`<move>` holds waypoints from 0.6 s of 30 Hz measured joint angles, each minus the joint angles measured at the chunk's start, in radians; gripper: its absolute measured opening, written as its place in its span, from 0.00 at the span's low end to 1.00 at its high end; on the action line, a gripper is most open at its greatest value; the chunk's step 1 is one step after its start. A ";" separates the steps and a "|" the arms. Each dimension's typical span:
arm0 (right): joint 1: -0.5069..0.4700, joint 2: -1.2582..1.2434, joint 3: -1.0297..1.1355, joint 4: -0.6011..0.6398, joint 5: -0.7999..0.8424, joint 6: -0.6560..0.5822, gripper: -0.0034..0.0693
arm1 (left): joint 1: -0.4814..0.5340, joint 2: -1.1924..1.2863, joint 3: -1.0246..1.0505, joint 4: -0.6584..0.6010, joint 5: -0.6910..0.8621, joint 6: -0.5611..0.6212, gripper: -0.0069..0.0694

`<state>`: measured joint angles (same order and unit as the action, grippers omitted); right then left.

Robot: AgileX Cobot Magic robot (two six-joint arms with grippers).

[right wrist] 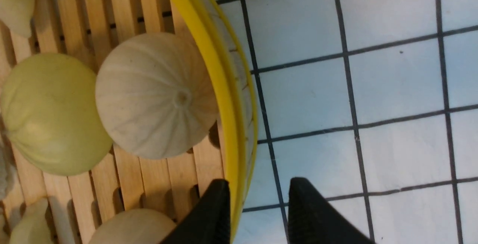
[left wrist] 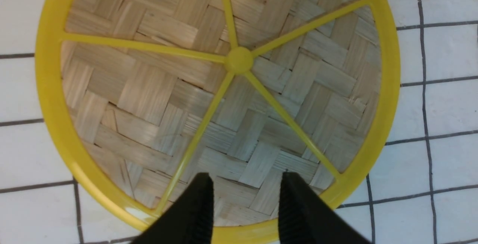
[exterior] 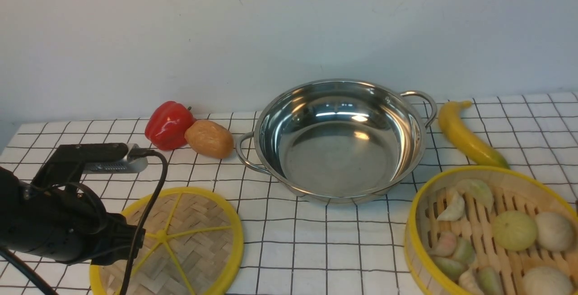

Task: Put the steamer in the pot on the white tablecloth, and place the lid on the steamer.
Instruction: 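Reach for and grasp the rim of the bamboo steamer holding the buns with the right gripper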

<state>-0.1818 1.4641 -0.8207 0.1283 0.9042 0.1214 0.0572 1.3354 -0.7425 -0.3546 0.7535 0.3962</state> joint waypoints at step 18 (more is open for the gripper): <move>0.000 0.033 -0.001 0.098 -0.024 -0.103 0.38 | 0.000 0.000 0.000 0.000 0.000 0.005 0.41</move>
<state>-0.1818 1.4974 -0.8220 0.2260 0.8800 0.0179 0.0572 1.3354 -0.7425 -0.3548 0.7535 0.4013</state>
